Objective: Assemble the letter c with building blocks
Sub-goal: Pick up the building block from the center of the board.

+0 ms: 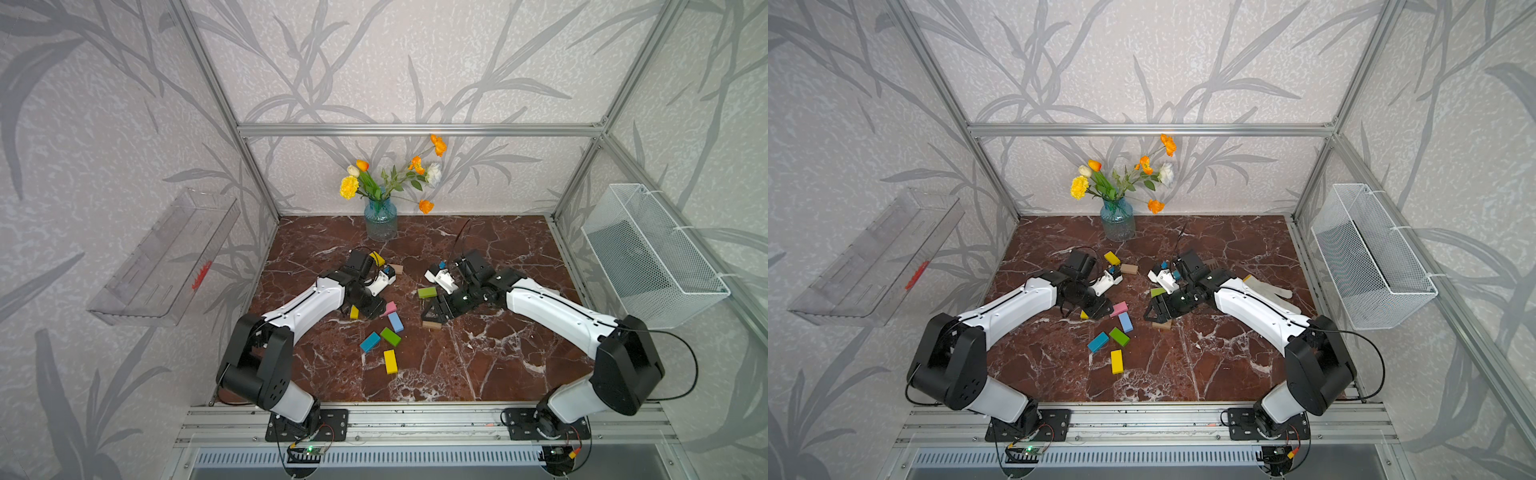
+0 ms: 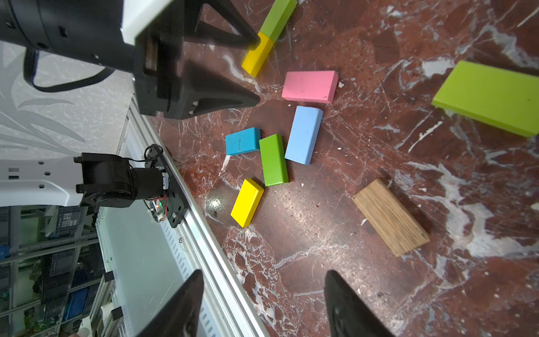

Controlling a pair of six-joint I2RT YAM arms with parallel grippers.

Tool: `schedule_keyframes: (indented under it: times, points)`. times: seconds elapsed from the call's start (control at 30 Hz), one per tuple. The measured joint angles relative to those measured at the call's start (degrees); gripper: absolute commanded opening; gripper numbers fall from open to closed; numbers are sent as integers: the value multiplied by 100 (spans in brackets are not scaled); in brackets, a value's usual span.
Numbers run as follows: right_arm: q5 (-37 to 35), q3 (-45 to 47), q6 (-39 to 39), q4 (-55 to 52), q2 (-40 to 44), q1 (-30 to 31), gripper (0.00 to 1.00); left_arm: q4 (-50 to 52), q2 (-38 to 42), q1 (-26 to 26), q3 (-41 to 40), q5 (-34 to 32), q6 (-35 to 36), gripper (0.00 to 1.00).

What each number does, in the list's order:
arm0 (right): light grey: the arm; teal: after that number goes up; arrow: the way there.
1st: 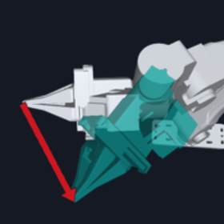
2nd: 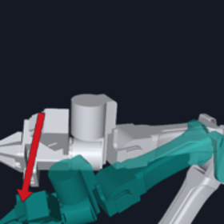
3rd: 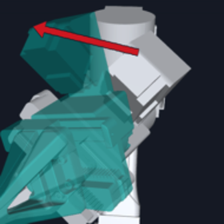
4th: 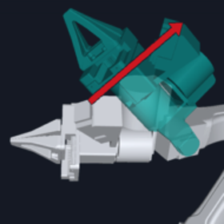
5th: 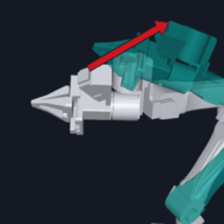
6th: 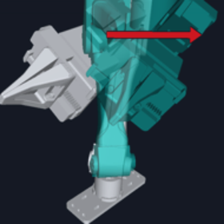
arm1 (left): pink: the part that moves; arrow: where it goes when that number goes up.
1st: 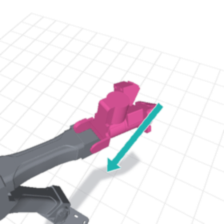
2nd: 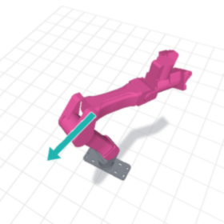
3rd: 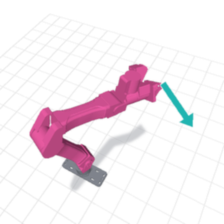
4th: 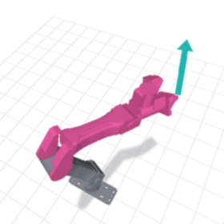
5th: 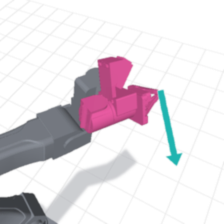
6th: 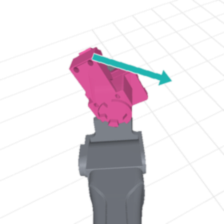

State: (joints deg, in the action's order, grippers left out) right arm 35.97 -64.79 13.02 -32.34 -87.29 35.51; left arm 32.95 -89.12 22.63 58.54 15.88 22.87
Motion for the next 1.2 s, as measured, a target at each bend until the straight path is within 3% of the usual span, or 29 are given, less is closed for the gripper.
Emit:
schedule_keyframes:
  times: [0.27, 1.2]
  points:
    - [114, -90, 72, -195, 0, -28, 64, 35, -605, 240, 326, -352, 466, 50]
    - [717, 251, 914, 210, 2, -435, 62, 201, -1532, 339, 807, -529, 723, 45]
